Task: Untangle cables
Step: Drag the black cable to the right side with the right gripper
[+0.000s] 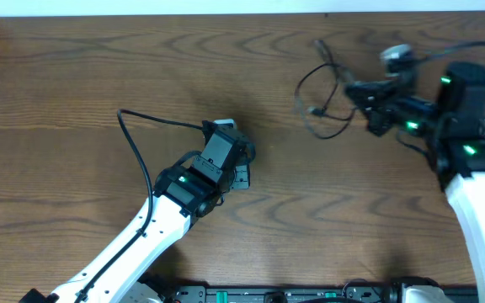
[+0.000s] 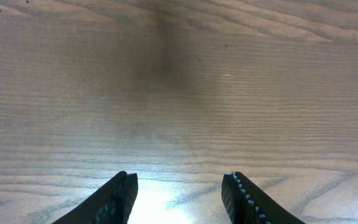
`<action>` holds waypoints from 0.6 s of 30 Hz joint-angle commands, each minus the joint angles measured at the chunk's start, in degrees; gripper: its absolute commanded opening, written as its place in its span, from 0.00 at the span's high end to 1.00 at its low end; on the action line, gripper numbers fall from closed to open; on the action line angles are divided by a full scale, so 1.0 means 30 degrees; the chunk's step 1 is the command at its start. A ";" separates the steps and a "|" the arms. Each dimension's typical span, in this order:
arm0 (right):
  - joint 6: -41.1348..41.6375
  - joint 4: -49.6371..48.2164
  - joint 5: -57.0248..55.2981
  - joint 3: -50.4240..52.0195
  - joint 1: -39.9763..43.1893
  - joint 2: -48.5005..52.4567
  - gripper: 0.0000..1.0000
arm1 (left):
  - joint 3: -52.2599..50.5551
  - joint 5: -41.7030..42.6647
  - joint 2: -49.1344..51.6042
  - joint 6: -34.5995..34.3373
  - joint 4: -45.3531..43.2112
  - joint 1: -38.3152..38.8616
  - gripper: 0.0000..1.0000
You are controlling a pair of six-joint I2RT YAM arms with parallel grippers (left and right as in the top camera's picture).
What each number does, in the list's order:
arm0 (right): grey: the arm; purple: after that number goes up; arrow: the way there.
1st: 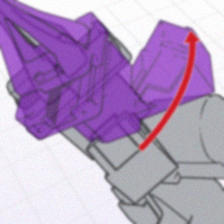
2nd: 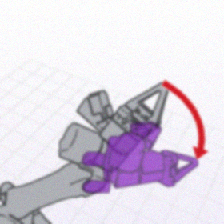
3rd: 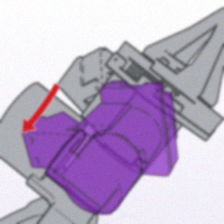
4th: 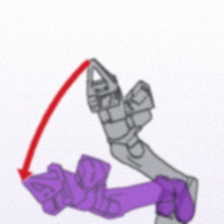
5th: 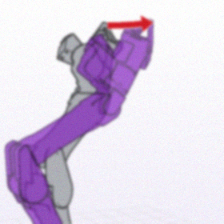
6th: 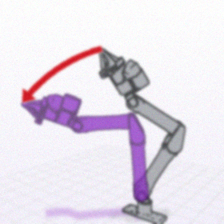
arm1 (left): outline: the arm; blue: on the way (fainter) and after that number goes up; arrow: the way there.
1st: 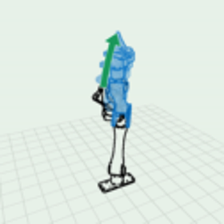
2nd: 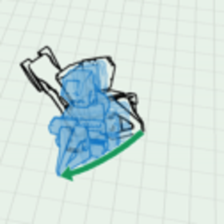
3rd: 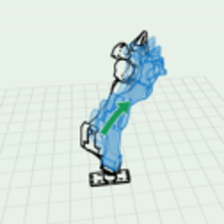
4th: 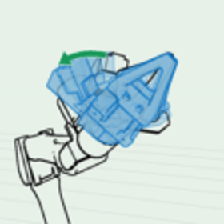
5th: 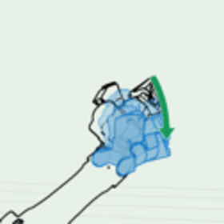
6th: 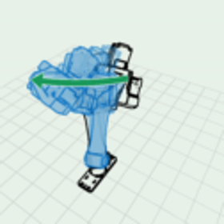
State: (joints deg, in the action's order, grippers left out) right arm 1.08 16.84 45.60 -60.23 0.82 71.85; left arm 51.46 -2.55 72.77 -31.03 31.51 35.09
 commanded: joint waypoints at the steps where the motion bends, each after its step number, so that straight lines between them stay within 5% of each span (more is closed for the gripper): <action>1: 0.0546 0.0452 -0.5938 -0.0255 0.1078 -0.2237 0.99 | -0.0095 -0.0386 0.0073 0.0342 0.0066 -0.0007 0.51; 11: 0.1049 0.3009 -2.2294 -0.0248 0.2149 -0.3045 0.99 | -0.0095 -0.0379 0.0073 0.0335 0.0066 -0.0007 0.51; 18: 0.1785 0.3512 -2.4057 -0.0248 0.4044 -0.1370 0.99 | -0.0095 -0.0379 0.0073 0.0335 0.0080 -0.0007 0.51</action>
State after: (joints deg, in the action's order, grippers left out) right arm 3.68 26.44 -19.40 -60.25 10.50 65.65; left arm 51.46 -2.55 72.77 -31.00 31.51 35.09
